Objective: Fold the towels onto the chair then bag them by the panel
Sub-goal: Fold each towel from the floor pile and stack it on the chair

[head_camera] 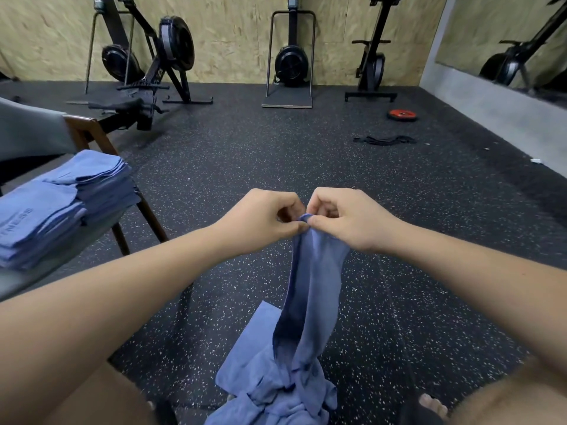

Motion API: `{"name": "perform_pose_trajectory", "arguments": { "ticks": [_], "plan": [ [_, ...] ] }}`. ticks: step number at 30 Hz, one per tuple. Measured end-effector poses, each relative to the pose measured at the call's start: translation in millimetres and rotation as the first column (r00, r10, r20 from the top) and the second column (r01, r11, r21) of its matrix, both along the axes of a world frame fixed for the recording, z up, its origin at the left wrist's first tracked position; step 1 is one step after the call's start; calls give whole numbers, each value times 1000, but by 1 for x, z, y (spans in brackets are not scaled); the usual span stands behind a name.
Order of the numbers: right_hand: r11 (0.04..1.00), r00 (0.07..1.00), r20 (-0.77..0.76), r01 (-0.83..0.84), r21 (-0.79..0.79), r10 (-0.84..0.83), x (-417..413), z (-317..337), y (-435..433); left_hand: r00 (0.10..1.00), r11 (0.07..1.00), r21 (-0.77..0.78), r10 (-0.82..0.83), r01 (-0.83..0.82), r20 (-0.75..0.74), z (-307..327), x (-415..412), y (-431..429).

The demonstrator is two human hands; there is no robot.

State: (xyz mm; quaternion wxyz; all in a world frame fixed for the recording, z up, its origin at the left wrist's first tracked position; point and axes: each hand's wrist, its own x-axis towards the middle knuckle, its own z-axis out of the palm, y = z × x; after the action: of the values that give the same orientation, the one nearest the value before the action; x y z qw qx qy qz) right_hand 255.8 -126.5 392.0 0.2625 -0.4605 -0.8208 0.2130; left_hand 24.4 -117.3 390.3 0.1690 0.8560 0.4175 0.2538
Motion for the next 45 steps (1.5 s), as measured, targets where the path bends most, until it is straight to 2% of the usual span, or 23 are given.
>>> {"name": "perform_pose_trajectory", "arguments": {
  "ticks": [4,8,13,18,22,28,33,36,40,45],
  "plan": [
    [1000,1000,-24,10,-12,-10,2,2,2,998,999,0,42,-42,36,3,-1,4],
    [991,998,48,-21,-132,27,10,-3,4,995,993,-65,96,-94,32,9,-8,8],
    [979,992,118,-7,-205,32,19,-6,4,993,992,-24,121,-121,-15,12,-12,11],
    [979,971,236,87,-184,-42,36,-5,13,983,981,48,186,-186,0,16,-27,23],
    [968,956,260,181,-175,-132,58,-4,21,971,969,81,236,-233,-35,17,-44,35],
    [951,939,260,268,-151,-224,90,-1,31,939,938,38,344,-344,-4,15,-67,49],
    [943,939,205,306,-133,-276,98,7,35,923,922,51,383,-384,24,15,-68,51],
    [935,947,151,309,-176,-284,97,10,34,908,908,32,416,-418,50,17,-68,50],
    [923,962,-34,249,-292,-271,82,20,24,894,899,-52,438,-435,98,18,-61,45],
    [887,929,-266,118,-447,-258,53,38,1,895,905,-62,425,-421,132,21,-51,35]
  ]
}}
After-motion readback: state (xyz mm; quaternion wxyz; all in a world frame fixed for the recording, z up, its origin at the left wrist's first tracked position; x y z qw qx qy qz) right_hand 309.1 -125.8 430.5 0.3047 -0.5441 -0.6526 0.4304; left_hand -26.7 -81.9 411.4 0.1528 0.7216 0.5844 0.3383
